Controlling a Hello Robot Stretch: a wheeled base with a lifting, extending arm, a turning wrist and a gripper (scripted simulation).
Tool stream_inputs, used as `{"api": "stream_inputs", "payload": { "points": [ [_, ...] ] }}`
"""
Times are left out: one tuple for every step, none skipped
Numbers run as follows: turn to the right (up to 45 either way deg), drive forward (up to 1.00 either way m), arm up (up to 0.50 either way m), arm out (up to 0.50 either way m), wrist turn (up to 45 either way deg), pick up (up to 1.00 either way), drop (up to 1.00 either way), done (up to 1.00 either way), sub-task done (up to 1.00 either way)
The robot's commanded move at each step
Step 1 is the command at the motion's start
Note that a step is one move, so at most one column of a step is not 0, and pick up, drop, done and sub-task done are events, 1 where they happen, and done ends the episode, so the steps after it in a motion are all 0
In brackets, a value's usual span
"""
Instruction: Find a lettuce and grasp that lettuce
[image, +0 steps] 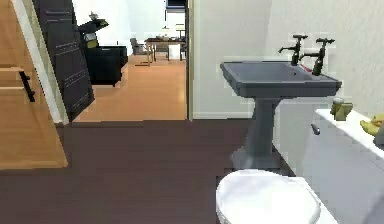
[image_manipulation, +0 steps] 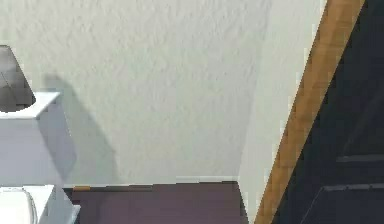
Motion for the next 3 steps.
{"api": "stream_inputs", "payload": {
  "points": [
    [-45.0, 0.0, 0.0, 0.0, 0.0, 0.0, 0.0, 0.0, 0.0],
    [-18.0, 0.0, 0.0, 0.0, 0.0, 0.0, 0.0, 0.0, 0.0],
    [0.0, 1.0, 0.0, 0.0, 0.0, 0.0, 0.0, 0.0, 0.0]
  ]
}}
